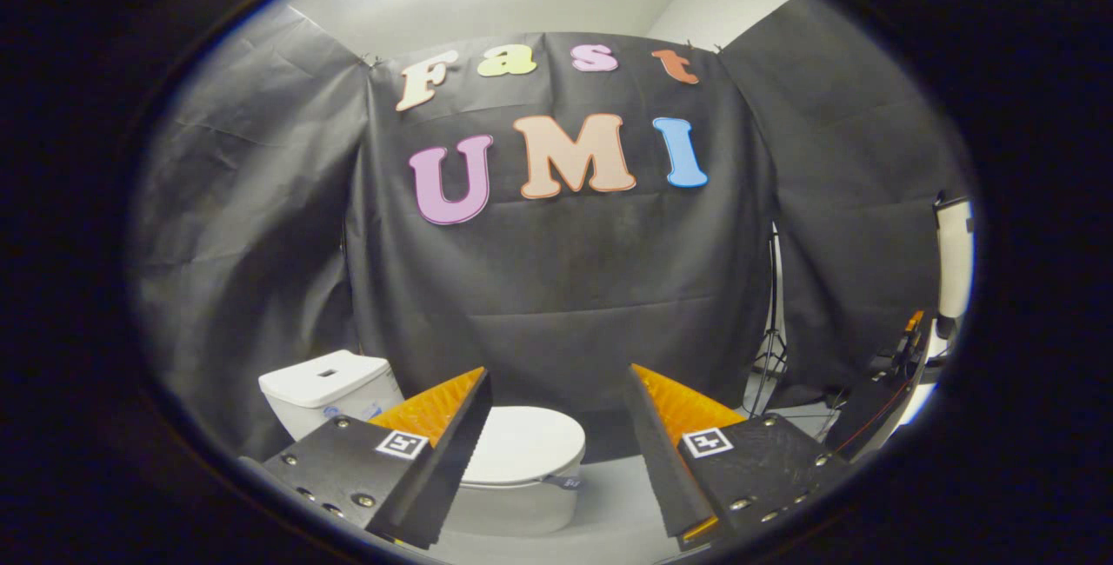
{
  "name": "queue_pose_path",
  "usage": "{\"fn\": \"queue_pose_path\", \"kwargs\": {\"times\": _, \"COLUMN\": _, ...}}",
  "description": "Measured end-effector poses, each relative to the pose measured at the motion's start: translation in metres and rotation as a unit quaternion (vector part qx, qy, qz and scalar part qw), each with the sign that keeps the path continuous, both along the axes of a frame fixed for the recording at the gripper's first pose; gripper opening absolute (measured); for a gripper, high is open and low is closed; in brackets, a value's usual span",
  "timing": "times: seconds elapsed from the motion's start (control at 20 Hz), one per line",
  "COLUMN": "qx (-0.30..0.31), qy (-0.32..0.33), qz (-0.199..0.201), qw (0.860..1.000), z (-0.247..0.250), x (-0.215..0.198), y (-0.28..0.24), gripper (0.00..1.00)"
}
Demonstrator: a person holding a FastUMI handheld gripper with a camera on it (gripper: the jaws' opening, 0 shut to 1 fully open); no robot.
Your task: Open the toilet lid.
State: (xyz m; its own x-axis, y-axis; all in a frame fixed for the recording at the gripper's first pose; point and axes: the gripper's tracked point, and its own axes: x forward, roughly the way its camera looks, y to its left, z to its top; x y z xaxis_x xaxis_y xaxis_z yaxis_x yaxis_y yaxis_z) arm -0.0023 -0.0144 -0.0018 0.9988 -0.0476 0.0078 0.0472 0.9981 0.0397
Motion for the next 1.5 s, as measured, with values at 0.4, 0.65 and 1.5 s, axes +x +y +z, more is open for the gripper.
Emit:
{"fn": "queue_pose_path", "kwargs": {"times": 0.4, "qx": 0.003, "qy": 0.002, "qz": -0.001, "qw": 1.0, "z": -0.001, "x": 0.001, "y": -0.002, "gripper": 0.91}}
{"fn": "queue_pose_path", "kwargs": {"times": 0.65, "qx": 0.007, "qy": 0.003, "qz": -0.004, "qw": 1.0, "z": -0.002, "x": 0.0, "y": -0.003, "gripper": 0.91}}
{"fn": "queue_pose_path", "kwargs": {"times": 1.5, "qx": 0.26, "qy": 0.069, "qz": -0.074, "qw": 0.96, "z": -0.118, "x": 0.046, "y": -0.052, "gripper": 0.84}}
